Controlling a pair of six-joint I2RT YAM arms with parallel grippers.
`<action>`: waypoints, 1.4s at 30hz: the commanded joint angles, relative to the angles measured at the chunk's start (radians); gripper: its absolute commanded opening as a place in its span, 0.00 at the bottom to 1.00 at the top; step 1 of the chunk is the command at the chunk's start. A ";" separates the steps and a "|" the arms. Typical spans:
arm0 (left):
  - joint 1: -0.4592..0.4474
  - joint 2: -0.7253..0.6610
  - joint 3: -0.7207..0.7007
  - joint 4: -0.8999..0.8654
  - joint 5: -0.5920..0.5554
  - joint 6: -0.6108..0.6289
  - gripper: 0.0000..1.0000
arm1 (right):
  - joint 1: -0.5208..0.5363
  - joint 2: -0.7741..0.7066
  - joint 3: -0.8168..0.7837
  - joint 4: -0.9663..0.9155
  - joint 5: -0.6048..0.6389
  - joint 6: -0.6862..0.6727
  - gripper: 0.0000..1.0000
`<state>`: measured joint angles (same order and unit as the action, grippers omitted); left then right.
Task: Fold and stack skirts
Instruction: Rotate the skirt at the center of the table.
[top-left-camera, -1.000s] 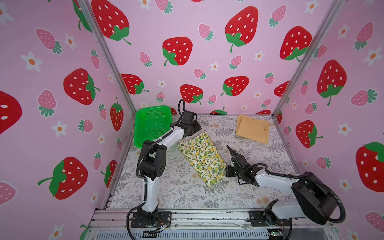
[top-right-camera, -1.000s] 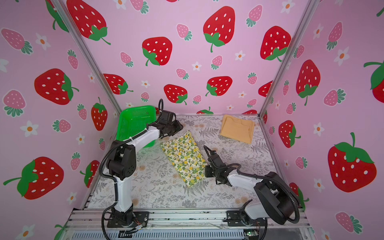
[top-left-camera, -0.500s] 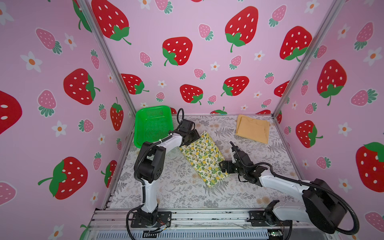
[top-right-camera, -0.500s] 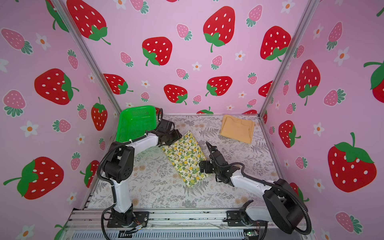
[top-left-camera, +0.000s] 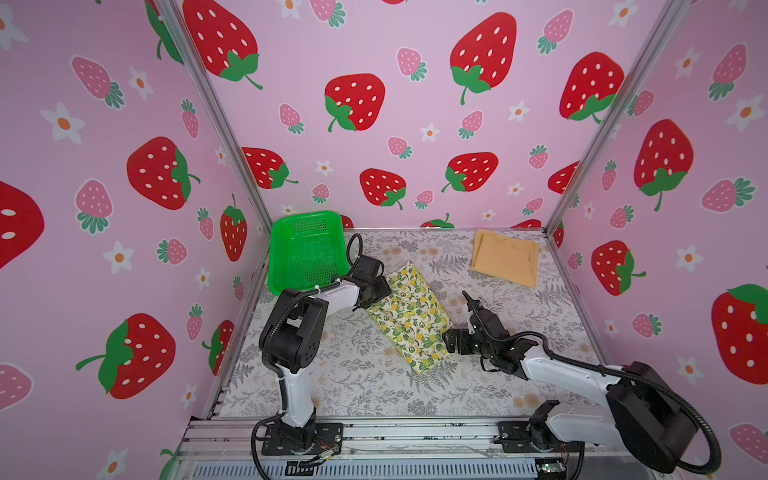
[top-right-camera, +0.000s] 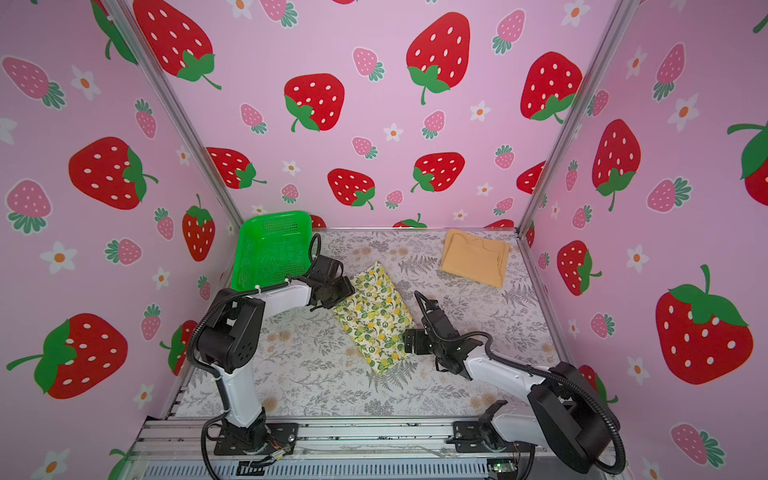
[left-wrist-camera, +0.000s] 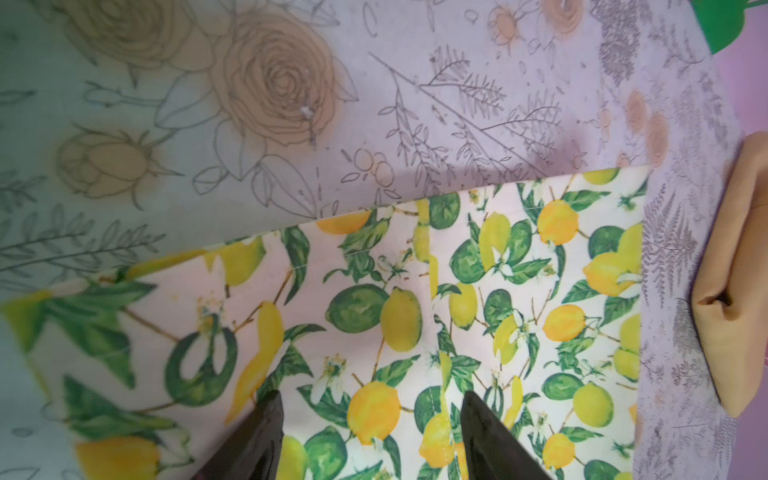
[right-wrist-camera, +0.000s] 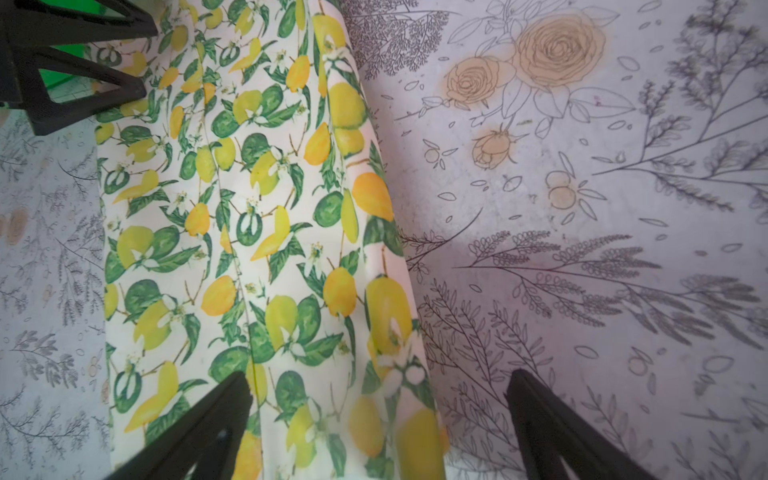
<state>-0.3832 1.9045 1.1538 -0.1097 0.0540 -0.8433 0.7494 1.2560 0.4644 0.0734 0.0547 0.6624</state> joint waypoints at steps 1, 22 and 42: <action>0.004 -0.041 -0.053 0.022 -0.044 -0.029 0.69 | -0.002 0.022 -0.006 -0.005 0.037 0.014 1.00; -0.281 -0.386 -0.533 0.278 -0.212 -0.369 0.69 | -0.159 0.373 0.257 -0.012 0.151 -0.188 1.00; -0.318 -0.535 -0.350 0.038 -0.203 -0.144 0.99 | -0.072 0.098 0.272 -0.091 -0.001 -0.132 1.00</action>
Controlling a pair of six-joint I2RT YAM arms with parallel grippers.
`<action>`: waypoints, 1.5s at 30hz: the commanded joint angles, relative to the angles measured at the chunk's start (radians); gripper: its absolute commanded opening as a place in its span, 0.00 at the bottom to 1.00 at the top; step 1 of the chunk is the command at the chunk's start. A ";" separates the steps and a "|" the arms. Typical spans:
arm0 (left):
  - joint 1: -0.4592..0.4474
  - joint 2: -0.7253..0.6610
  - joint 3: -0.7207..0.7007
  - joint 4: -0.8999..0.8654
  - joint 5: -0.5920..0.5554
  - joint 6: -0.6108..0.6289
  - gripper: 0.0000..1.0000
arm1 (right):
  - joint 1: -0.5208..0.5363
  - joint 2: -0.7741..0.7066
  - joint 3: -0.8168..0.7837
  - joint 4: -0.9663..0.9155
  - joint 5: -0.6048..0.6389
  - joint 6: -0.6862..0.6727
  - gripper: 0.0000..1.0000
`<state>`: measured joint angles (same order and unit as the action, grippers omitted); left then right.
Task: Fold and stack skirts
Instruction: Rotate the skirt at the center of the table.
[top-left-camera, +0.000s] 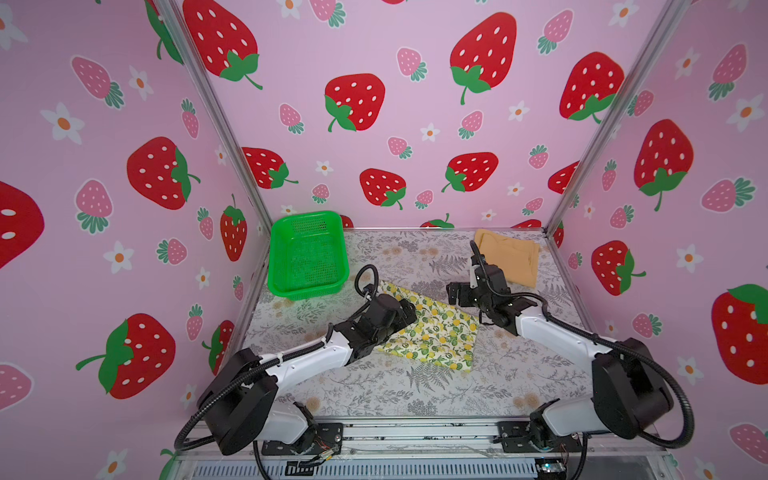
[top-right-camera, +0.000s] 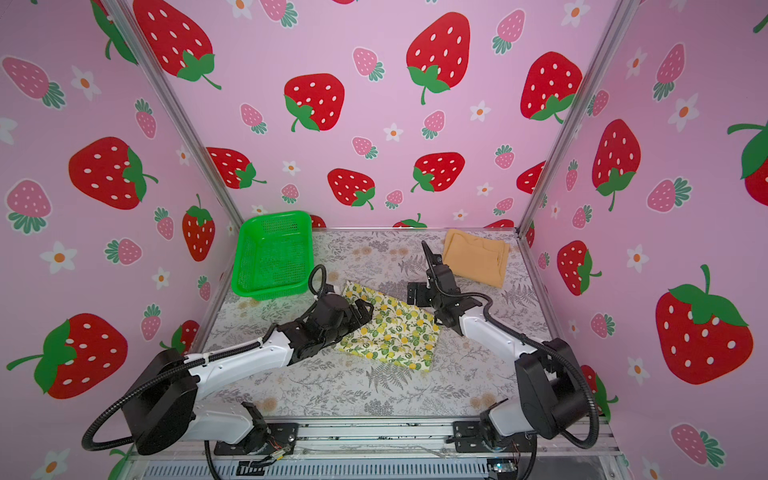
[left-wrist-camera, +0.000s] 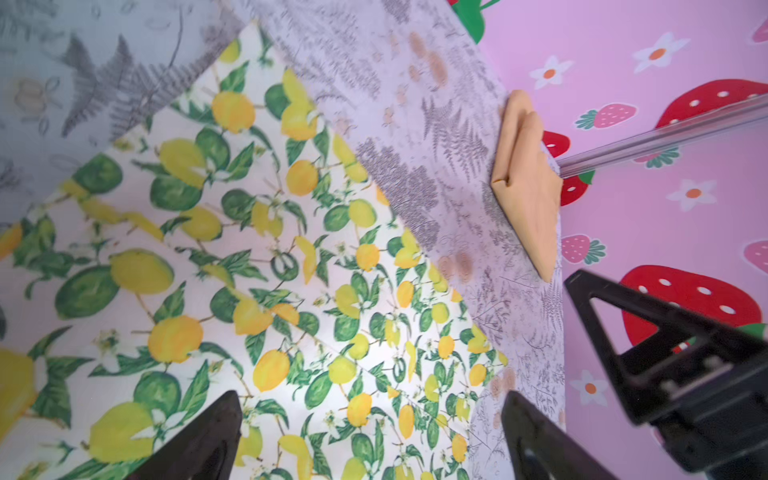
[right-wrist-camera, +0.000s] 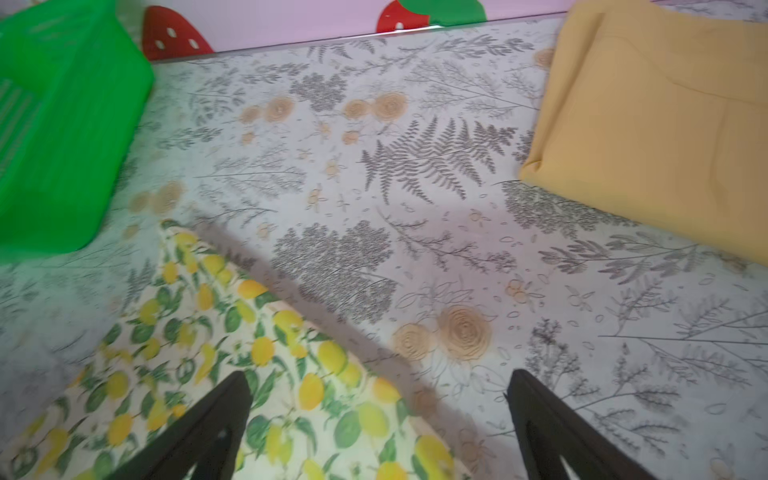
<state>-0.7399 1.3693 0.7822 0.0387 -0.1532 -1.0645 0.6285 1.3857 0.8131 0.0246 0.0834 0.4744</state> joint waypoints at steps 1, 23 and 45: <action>0.063 0.002 0.015 -0.108 0.026 0.081 0.99 | 0.079 -0.055 -0.108 -0.033 -0.026 0.080 1.00; 0.145 0.094 -0.171 -0.020 0.097 0.045 0.99 | 0.468 -0.206 -0.469 0.048 0.094 0.443 1.00; -0.054 0.005 -0.345 0.049 -0.027 -0.205 1.00 | 0.203 -0.204 -0.469 0.064 0.089 0.308 0.99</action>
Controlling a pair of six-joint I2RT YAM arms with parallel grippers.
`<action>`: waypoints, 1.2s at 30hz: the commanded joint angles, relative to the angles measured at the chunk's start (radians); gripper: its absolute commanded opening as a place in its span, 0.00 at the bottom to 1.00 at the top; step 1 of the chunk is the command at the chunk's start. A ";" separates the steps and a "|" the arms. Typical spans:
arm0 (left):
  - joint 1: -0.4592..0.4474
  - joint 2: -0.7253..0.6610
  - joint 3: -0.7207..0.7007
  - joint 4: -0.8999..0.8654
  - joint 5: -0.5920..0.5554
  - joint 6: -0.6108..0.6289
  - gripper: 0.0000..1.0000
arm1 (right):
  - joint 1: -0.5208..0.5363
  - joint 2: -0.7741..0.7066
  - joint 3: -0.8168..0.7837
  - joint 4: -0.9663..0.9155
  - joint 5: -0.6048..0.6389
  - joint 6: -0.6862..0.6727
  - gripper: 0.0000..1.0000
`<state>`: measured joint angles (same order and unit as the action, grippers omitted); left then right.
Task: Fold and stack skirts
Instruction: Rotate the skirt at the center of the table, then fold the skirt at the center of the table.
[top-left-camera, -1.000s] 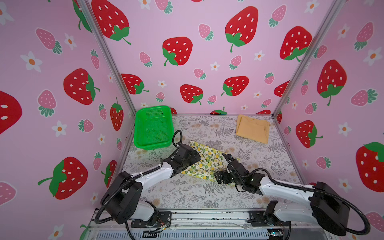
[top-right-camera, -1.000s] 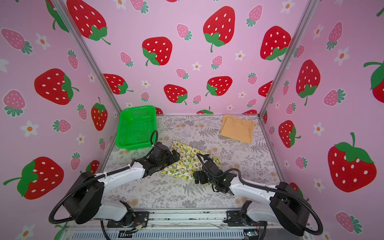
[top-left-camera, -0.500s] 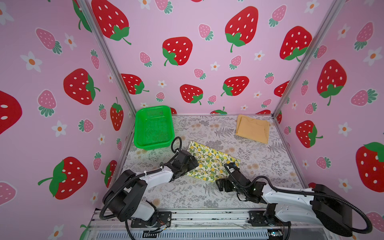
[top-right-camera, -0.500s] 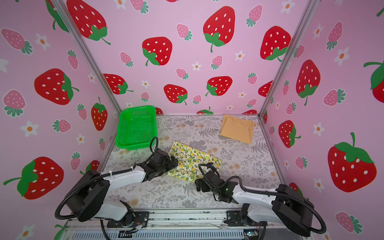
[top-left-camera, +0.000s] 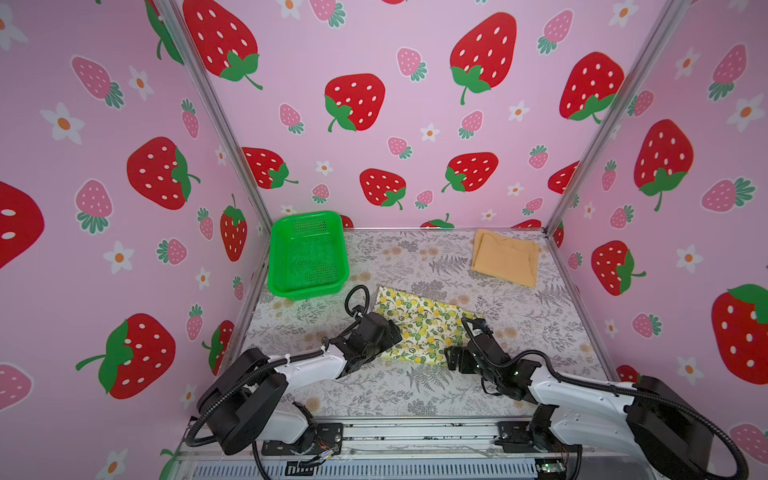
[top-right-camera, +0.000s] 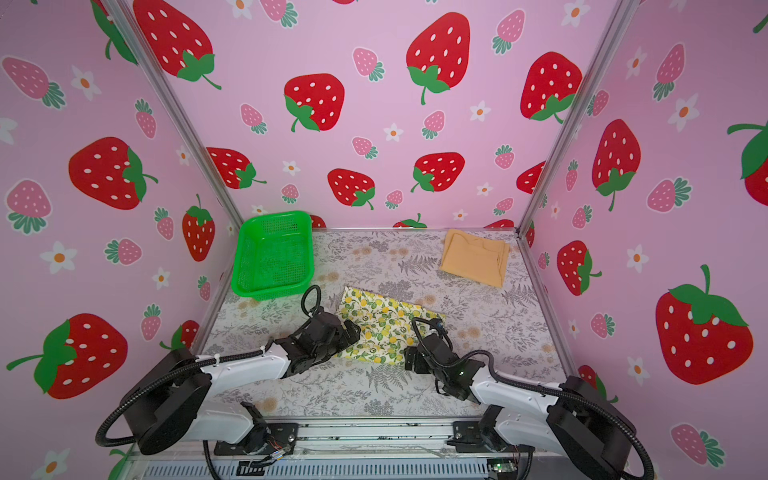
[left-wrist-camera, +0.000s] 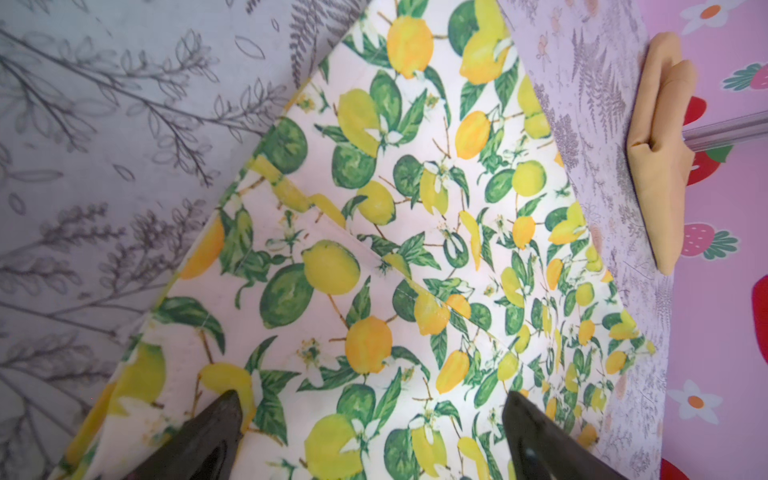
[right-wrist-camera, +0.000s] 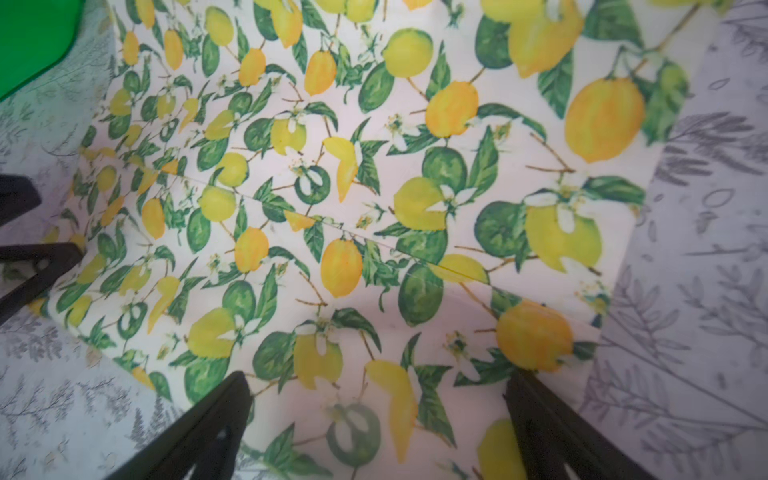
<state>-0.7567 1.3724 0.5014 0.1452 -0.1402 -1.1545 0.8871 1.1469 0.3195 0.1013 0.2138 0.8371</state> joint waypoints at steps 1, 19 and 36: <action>-0.054 -0.009 -0.081 -0.048 -0.058 -0.139 0.99 | -0.082 0.054 0.040 -0.009 -0.051 -0.079 1.00; 0.068 -0.018 0.276 -0.247 0.001 0.191 0.99 | -0.249 0.137 0.248 -0.115 -0.036 -0.243 1.00; 0.155 0.338 0.477 -0.188 0.153 0.263 0.99 | -0.304 0.205 0.144 -0.056 -0.110 -0.248 0.93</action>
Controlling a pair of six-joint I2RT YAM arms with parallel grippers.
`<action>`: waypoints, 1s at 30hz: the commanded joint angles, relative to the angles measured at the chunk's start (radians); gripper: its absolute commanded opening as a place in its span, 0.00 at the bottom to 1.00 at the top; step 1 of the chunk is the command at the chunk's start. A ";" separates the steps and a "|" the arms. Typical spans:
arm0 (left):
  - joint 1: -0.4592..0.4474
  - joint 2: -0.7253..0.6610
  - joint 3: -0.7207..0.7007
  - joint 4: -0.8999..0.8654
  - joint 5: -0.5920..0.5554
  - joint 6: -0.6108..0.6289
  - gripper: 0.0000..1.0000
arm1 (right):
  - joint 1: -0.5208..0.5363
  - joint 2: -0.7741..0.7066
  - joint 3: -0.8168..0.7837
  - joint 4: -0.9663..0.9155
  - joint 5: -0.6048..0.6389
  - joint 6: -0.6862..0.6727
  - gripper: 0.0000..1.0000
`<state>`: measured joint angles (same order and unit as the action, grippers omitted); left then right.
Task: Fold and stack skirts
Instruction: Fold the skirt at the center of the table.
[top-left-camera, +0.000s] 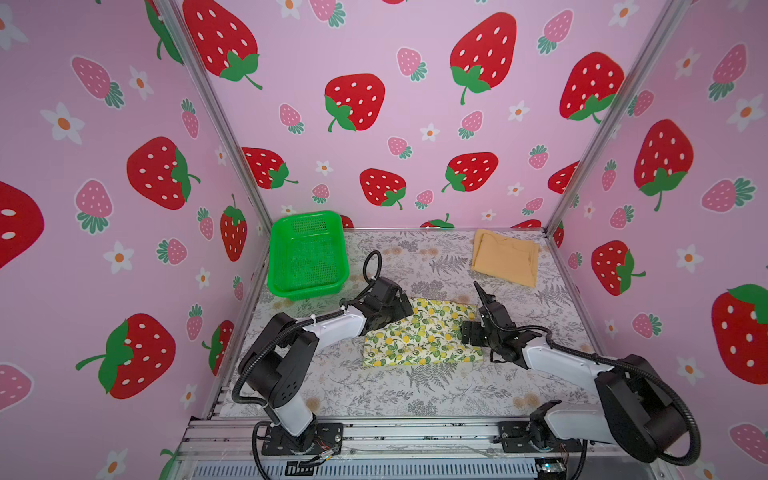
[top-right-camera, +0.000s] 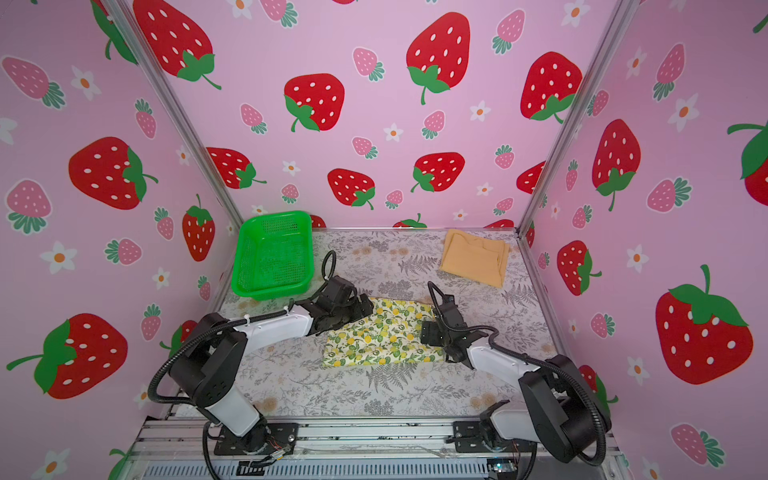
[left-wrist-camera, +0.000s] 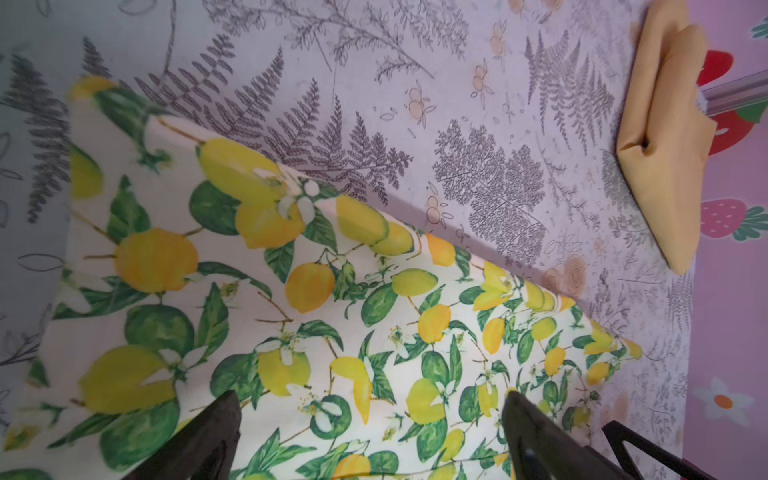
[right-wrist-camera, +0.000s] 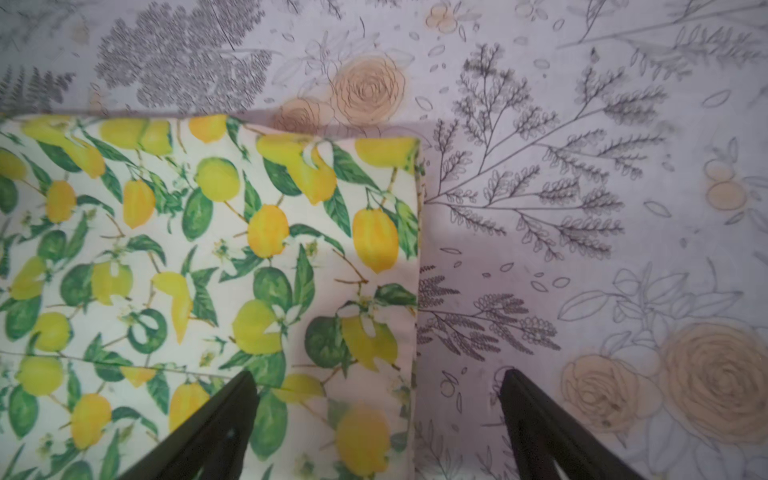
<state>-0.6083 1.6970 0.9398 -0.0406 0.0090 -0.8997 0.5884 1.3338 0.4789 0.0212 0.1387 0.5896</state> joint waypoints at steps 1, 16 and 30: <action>0.008 0.018 0.034 -0.002 0.003 0.006 0.99 | -0.006 0.028 -0.018 0.032 -0.041 0.002 0.93; 0.024 0.079 -0.010 0.037 0.026 -0.018 0.99 | -0.004 0.130 -0.064 0.171 -0.177 0.058 0.80; 0.025 0.073 -0.026 0.049 0.036 -0.026 0.99 | -0.004 0.086 -0.088 0.210 -0.139 0.099 0.36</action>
<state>-0.5854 1.7588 0.9379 0.0410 0.0265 -0.9157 0.5842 1.4254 0.4175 0.3264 -0.0010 0.6559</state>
